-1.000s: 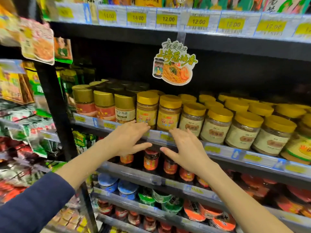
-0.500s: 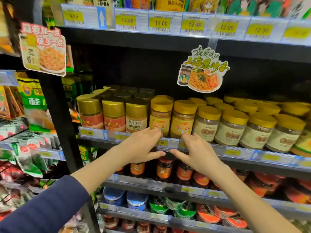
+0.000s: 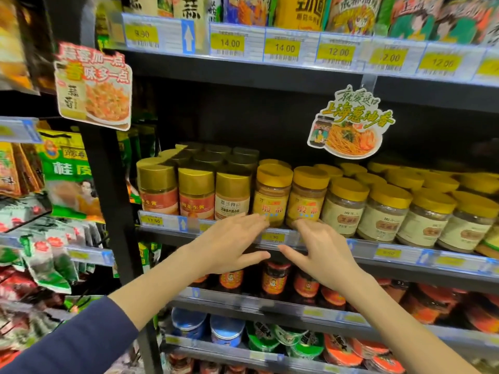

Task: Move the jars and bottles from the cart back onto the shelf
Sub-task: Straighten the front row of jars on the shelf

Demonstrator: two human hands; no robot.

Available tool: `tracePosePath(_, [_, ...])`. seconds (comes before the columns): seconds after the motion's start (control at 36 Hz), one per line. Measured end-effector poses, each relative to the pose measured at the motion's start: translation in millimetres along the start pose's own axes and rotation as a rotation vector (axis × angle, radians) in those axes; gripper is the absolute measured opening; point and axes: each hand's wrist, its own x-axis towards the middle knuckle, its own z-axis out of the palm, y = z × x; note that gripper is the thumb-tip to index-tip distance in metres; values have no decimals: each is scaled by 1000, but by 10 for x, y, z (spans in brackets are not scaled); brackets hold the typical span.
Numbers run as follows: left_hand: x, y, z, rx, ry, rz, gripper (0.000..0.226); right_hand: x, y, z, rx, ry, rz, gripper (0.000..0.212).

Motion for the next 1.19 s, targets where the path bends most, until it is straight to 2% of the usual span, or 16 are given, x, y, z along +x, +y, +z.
tracePosePath(0.08, [-239, -154, -63, 20, 18, -38, 75, 64, -249, 6, 25, -3, -70, 61])
tracePosePath(0.25, [-704, -504, -152, 79, 32, -128, 69, 262, -764, 93, 93, -43, -197, 61])
tracePosePath(0.44, [-899, -743, -112, 123, 13, -253, 78, 380, -1016, 176, 65, -118, -201, 68])
tracePosePath(0.64, [-818, -746, -134, 112, -47, -231, 69, 440, -1006, 231, 19, -147, -184, 73])
tracePosePath(0.81, [-769, -813, -140, 48, 28, -191, 60, 489, -941, 236, 23, -163, -180, 71])
tracePosePath(1.03, [-714, -869, -79, 80, 92, -183, 42, 501, -913, 238, 41, -164, -192, 71])
tracePosePath(1.19, [-683, -842, -95, 62, 114, -198, 41, 512, -908, 263, 24, -165, -194, 64])
